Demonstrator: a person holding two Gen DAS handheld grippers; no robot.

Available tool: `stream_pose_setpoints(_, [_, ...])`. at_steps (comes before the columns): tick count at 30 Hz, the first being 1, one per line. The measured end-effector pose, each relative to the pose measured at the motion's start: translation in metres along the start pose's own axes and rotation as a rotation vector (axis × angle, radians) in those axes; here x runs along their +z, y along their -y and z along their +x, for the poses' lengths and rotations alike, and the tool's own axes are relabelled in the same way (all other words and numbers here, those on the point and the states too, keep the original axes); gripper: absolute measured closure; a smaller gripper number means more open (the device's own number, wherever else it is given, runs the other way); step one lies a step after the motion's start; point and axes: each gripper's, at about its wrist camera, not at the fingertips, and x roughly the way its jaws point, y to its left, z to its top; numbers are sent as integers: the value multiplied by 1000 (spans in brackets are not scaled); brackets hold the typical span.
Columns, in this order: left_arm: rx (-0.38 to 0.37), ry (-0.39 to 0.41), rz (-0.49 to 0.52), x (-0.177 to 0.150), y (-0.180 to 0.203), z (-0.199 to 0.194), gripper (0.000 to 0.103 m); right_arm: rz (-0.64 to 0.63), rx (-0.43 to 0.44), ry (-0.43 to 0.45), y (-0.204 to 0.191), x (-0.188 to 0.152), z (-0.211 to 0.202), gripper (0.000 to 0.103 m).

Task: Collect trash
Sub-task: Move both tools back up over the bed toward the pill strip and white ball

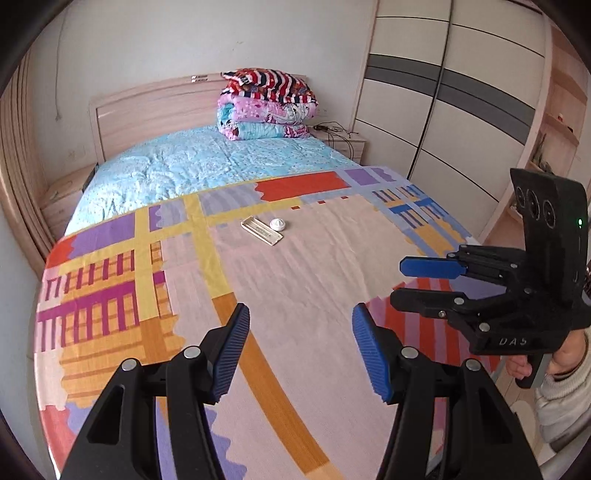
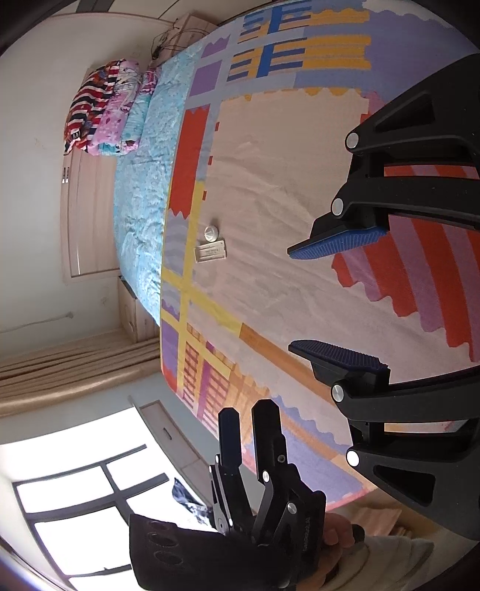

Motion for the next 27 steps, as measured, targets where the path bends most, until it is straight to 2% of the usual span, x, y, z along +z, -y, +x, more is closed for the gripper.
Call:
stream_pose_setpoints(14, [28,-27,-34,48,-51,69,47,-68,-120,-51,17,39,67,58])
stream_pose_setpoints(19, [17,-49,-65,65,-74,98,47,-11,-133,-66,39,60,92,58])
stream_pose_setpoints(21, [1,-58,-66,77,-81,112,47,-1,-139,-71,46,69,100,62])
stream_pose_setpoints(23, [15,-81,-80,88,-88,127,47,7,-149,-72,51,77,108,63])
stream_pose_setpoints(27, [0,-105,-85,100,-98,151,47,59,-122,-72,63,86,121,64])
